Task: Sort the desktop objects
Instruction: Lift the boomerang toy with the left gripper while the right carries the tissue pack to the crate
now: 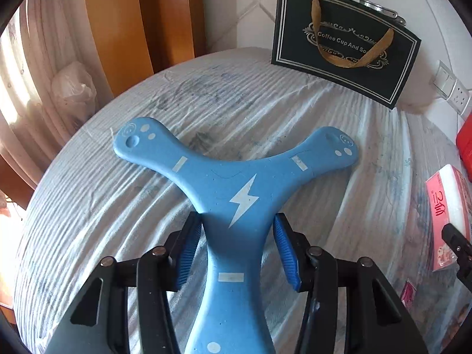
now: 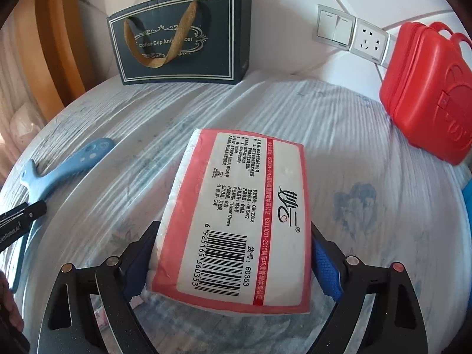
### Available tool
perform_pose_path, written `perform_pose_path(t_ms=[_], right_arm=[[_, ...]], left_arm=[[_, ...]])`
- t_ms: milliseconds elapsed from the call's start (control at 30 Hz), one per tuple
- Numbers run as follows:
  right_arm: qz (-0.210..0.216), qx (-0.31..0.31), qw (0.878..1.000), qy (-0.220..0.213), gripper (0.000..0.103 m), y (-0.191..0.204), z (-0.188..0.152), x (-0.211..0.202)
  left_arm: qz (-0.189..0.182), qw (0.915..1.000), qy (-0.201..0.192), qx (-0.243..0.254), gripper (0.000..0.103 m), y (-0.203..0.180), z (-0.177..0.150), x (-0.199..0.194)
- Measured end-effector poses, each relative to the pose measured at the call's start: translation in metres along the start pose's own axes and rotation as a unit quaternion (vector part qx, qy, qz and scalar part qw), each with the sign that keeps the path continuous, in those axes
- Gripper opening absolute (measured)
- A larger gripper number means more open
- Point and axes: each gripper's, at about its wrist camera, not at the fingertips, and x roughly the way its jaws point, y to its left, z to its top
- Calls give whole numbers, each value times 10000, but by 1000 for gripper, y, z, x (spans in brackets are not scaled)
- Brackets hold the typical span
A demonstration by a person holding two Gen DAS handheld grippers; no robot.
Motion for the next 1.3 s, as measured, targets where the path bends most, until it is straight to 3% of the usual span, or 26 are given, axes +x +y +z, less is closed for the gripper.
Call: perform_pose_path(t_ms=[300,500,633,833,1033,1300], right_arm=[[7,-29,9968,-800,92,-3,11,-77],[-331,-18,9864,-1613,92,-12,6,-174],[-646,42,9740,-2172,92,-19,-10,-247],[-1340,334,9459,-2934,92,-36,-50,-354],[-2068,667,9170,-3344,92,-65,-90,-440],[-2629,1097,8809,-3781,92,-140,-137,-537]], left_arm=[[-91,9964,-781,322,49,-16,7,-94],[-451,9897,-1303,385,49,-23,1,-180],[-841,9802,-1717,518,49,-29,-11,-241],[-1529,9583,-2218,954,49,-54,-32,-320],[-2278,9310,-2515,1344,49,-97,-59,-385],[-3087,8873,-2927,1780,49,-186,-99,-477]])
